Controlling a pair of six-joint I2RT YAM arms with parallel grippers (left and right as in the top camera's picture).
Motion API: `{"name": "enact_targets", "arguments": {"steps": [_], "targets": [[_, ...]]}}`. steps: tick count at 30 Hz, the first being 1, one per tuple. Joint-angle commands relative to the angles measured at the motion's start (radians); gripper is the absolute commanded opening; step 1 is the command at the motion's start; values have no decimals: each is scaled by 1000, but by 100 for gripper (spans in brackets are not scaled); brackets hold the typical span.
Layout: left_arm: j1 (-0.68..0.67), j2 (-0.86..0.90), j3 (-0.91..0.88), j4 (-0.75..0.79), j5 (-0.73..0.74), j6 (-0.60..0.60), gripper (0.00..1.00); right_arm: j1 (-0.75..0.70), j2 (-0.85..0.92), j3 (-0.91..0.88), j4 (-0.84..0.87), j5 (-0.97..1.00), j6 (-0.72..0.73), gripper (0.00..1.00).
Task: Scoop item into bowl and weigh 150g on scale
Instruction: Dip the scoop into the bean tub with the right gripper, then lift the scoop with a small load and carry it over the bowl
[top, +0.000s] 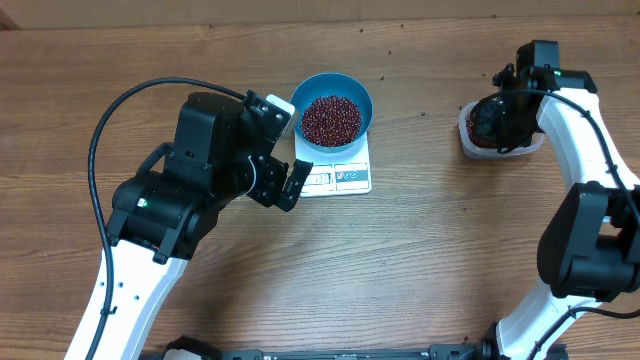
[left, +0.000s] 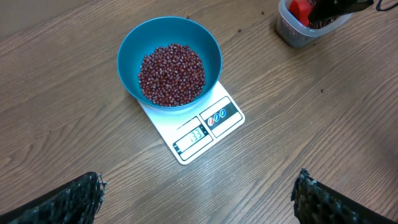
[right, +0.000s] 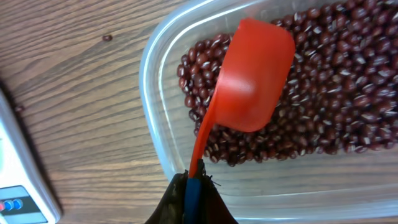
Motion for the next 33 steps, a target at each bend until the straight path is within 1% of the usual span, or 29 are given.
{"name": "enact_targets", "arguments": {"steps": [1, 8, 16, 25, 28, 31, 33], "targets": [[5, 3, 18, 0, -6, -5, 100, -21, 19, -2, -9, -121, -6, 4], [5, 3, 18, 0, -7, -5, 100, -108, 19, -2, -35, -358, -86, 4], [5, 3, 18, 1, -6, -5, 100, -241, 19, -2, -41, -549, -89, 4], [5, 3, 18, 1, -6, -5, 100, -358, 19, -2, -57, -597, -95, 4], [5, 3, 18, 0, -7, -5, 100, -381, 19, -2, -72, -711, -173, 4], [5, 3, 18, 1, -6, -5, 100, -391, 19, -2, -117, -856, -282, 4], [5, 3, 18, 0, -6, -5, 99, -391, 19, -2, -144, -893, -324, 4]]}}
